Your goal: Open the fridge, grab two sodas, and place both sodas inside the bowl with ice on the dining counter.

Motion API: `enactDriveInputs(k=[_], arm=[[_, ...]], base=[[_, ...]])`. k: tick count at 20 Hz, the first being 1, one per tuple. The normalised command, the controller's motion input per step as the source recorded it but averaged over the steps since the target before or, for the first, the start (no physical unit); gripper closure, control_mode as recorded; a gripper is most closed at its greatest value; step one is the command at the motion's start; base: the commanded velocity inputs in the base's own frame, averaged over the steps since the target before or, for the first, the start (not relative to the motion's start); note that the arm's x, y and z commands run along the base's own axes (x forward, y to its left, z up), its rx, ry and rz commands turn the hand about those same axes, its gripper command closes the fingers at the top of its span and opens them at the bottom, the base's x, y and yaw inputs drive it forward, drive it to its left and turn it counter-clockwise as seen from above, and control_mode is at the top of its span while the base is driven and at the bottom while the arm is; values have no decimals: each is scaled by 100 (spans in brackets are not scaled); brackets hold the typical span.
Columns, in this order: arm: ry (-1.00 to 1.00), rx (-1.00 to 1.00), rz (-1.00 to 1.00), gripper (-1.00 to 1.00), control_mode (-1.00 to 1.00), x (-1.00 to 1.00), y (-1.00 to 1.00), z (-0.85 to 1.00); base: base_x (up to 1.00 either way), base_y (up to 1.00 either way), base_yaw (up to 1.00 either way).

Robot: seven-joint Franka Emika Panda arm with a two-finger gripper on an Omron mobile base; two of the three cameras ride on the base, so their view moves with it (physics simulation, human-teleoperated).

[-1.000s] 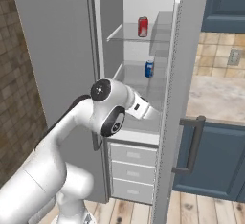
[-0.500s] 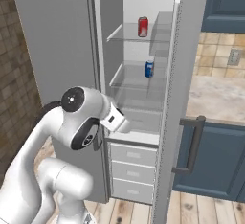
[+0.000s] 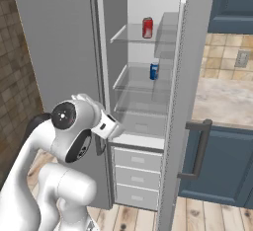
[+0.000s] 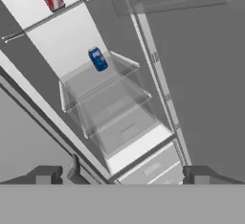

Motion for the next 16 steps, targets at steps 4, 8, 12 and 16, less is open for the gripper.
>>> enactDriveInputs(k=[4,8,12,16], arm=[[-10,0,33,-100,-100,7,16,-3],[-3,-1,38,-100,-100,0,35,-20],[0,-1,9,-100,100,0,15,-6],[0,0,0,-100,100,0,0,0]], base=[[0,0,0],[0,0,0],[0,35,13],[0,24,-7]])
